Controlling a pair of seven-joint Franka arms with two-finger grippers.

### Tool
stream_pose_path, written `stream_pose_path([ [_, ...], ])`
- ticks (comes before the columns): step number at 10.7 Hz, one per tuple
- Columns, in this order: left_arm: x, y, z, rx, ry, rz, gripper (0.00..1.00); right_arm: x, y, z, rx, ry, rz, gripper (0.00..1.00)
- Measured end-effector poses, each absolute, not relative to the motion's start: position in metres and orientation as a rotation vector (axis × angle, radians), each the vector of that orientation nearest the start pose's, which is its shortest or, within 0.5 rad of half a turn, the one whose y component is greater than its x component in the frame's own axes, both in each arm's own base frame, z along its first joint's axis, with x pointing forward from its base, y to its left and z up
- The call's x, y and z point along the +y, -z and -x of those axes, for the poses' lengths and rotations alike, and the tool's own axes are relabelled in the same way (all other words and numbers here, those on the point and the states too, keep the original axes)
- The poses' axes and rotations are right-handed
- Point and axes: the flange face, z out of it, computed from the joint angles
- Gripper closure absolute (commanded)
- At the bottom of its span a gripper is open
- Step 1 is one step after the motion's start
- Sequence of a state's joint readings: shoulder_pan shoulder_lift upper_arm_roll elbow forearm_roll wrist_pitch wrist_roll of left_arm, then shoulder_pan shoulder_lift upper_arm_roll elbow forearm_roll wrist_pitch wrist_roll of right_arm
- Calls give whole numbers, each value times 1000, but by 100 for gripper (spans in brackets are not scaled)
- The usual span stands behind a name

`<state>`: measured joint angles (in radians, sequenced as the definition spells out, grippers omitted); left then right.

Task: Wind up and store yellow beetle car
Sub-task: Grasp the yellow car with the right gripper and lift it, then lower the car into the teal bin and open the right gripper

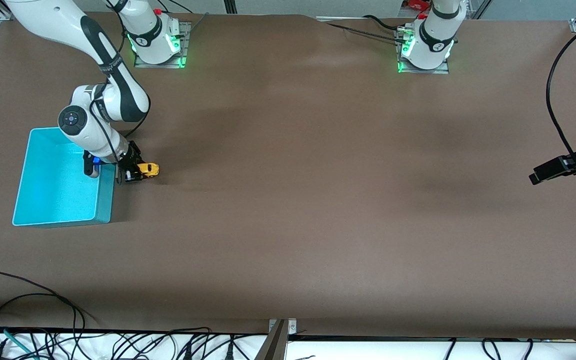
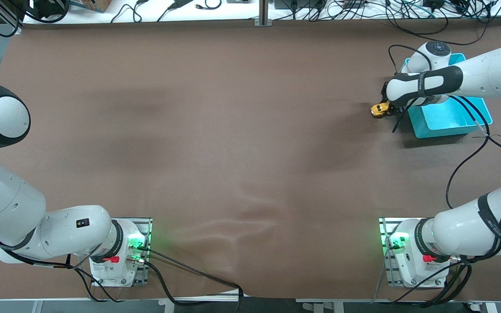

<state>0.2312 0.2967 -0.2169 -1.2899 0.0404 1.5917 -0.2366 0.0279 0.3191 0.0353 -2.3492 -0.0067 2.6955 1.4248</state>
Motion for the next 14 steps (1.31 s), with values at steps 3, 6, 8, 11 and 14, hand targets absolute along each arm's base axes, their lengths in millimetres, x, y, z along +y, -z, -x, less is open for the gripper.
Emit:
stream_pose_path([
  [3,36,-581,-643,-405,2,3139,0,47,-235,-529,1919,47,2440,80],
  [6,36,-578,-643,-403,-8,3138,0,42,-296,-563,1956,-17,2476,80],
  [8,36,-577,-643,-403,-9,3138,0,-5,-323,-578,1965,-39,2515,80],
  [11,35,-576,-643,-401,-14,3138,0,-104,-318,-570,2062,-32,2480,79],
  [14,34,-569,-643,-397,-37,3137,0,-148,-277,-561,2149,-31,2439,77],
])
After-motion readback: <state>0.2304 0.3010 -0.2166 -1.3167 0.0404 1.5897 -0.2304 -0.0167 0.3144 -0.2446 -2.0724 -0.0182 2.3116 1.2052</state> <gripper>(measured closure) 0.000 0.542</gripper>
